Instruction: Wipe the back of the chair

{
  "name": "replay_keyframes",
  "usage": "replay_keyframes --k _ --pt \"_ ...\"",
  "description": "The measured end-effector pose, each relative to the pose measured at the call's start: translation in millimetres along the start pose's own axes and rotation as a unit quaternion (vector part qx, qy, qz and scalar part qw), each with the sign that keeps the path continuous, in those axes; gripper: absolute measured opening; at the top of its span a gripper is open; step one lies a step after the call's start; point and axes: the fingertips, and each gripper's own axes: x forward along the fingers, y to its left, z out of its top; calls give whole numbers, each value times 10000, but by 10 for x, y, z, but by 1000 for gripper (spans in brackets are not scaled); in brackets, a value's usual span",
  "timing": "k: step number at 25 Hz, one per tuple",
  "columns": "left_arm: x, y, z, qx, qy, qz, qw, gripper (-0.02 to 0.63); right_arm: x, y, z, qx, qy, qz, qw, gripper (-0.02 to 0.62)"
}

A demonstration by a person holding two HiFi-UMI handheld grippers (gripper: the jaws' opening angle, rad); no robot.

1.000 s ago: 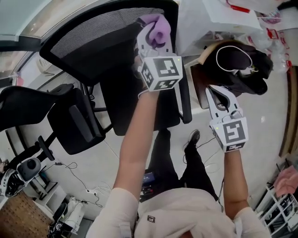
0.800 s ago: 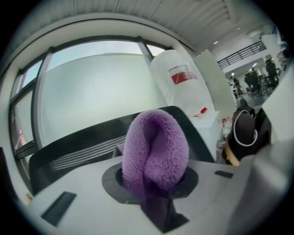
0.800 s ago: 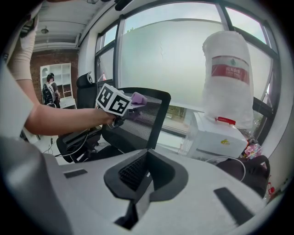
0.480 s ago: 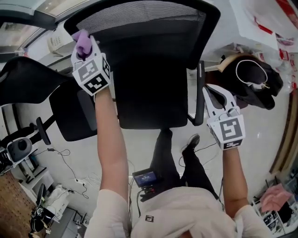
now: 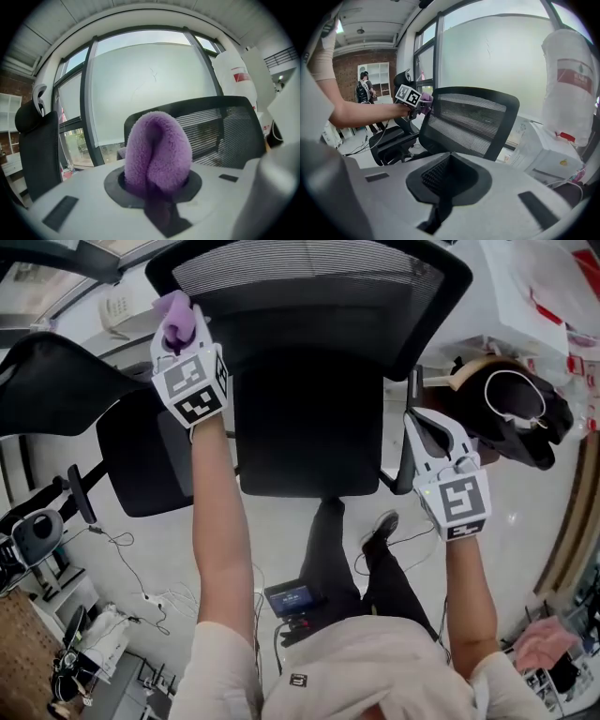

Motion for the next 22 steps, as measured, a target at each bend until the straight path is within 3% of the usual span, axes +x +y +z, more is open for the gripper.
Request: replay_keyframes --k 4,8,12,14,17,19,22 --pt "116 -592 80 24 -34 -419 9991 80 -143 -188 -181 217 47 -189 9996 -5" --pt "147 -1797 265 66 -289 -1182 9925 80 -367 -453 -444 444 92 -431 9980 -5" --pt "-112 -3353 371 234 -464 -2293 9720 80 -651 -745 -846 715 217 -748 9944 -5" --pt "-295 -3908 411 430 -538 -2680 9610 80 -784 -814 -1014 837 276 -884 9922 -5" --pt "-375 -4088 426 386 -579 -2724 9597 80 -933 -870 -1135 946 304 -995 9901 -5" --pt "-348 -4017 426 345 -582 -2686 9609 77 -984 -900 -1156 963 299 -1013 9897 -5" --pt "-293 -3804 382 586 -528 -2561 9634 77 -977 -892 -1104 911 279 -974 9907 -5"
